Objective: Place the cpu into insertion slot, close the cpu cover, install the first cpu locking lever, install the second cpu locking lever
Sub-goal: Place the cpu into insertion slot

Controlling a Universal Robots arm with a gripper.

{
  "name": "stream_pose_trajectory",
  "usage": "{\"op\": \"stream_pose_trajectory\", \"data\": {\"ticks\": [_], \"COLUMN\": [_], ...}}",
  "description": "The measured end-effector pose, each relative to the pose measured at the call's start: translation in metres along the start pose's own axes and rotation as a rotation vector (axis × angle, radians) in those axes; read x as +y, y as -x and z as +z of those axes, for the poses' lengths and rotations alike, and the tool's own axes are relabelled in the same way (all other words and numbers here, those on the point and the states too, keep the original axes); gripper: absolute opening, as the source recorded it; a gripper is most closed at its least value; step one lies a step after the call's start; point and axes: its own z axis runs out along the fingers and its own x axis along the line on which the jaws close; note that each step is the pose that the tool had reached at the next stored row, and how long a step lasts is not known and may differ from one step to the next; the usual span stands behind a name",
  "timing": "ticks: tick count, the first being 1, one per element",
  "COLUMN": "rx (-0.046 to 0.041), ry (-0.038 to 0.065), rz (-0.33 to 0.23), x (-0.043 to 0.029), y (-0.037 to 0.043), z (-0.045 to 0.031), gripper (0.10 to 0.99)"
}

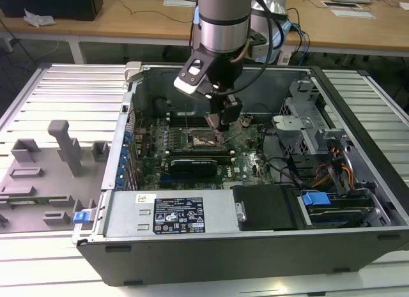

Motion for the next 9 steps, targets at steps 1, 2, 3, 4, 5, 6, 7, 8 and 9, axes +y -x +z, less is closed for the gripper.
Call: {"op": "stream_pose_trajectory", "data": {"ticks": [1,2,3,4,5,6,7,8,9], "rx": [-0.0019,-0.0034,-0.0058,-0.0072,-0.0091,-0.0104,-0.0116,-0.0129,-0.0138], "ry": [0.000,0.001,0.001,0.002,0.002,0.002,0.003,0.003,0.003], "rz": [0.021,0.038,0.064,0.080,0.102,0.117,0.130,0.145,0.155], "x": [0.0000,-0.0001,-0.0001,-0.0001,-0.0001,-0.0002,-0.0002,-0.0003,-0.0004], "y": [0.0000,0.0000,0.0000,0.0000,0.0000,0.0000,0.0000,0.0000,-0.0001], "z": [0.0003,0.0006,0.0009,0.0012,0.0018,0.0021,0.0025,0.0029,0.0033], "gripper": [0.541,0.541,0.541,0.541,0.541,0.541,0.541,0.541,0.541]}}
